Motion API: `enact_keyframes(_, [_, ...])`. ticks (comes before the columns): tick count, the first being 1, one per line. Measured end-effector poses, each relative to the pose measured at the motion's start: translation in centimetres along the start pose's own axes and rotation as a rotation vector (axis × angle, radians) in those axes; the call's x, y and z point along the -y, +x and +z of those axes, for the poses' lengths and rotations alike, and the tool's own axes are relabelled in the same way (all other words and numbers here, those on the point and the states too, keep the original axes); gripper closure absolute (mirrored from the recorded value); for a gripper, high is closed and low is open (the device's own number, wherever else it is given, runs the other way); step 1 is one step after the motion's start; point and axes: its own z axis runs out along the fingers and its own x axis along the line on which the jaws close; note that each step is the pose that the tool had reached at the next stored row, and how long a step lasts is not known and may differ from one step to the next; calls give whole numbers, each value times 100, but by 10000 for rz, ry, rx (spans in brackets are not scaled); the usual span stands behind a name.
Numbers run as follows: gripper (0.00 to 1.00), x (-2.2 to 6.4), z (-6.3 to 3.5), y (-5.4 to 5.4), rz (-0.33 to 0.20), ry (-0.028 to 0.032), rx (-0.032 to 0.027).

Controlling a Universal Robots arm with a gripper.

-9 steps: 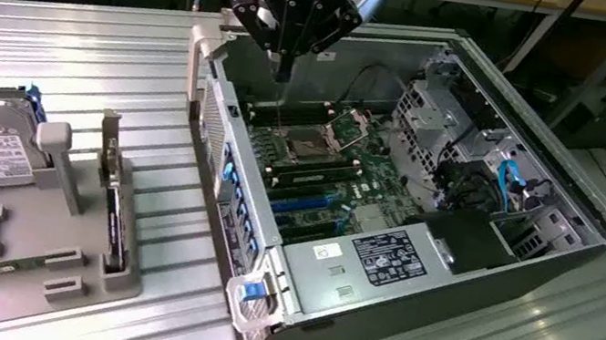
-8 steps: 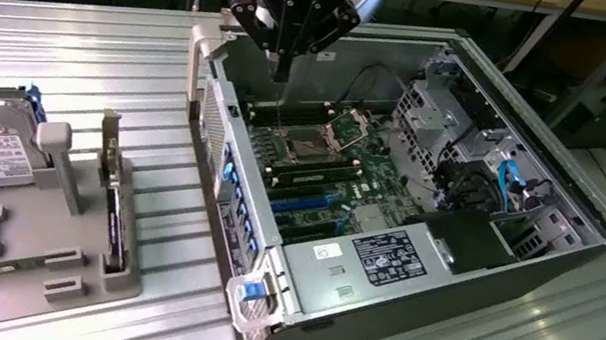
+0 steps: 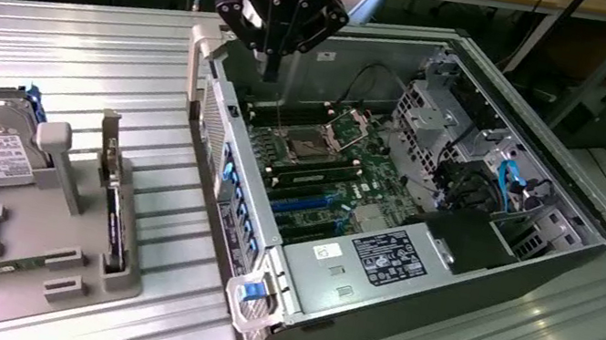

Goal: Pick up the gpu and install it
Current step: 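Reach for the gpu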

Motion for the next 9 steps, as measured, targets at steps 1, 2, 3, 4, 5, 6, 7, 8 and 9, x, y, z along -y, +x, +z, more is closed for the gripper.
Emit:
enact_keyframes(1, [89,1,0,9,-3,0,0])
enact_keyframes(2, [89,1,0,20,-7,0,0])
enact_keyframes(3, [89,2,-1,27,-11,0,-1])
enact_keyframes(4, [89,3,-1,38,-15,0,-1])
enact_keyframes(5, [89,4,-1,46,-16,0,-1])
enact_keyframes(6, [89,4,-1,57,-19,-1,-1])
enact_keyframes(7, [89,5,-1,69,-20,0,-1])
enact_keyframes(8, [89,6,-1,85,-25,0,-2])
enact_keyframes(9, [89,7,-1,97,-29,-1,-2])
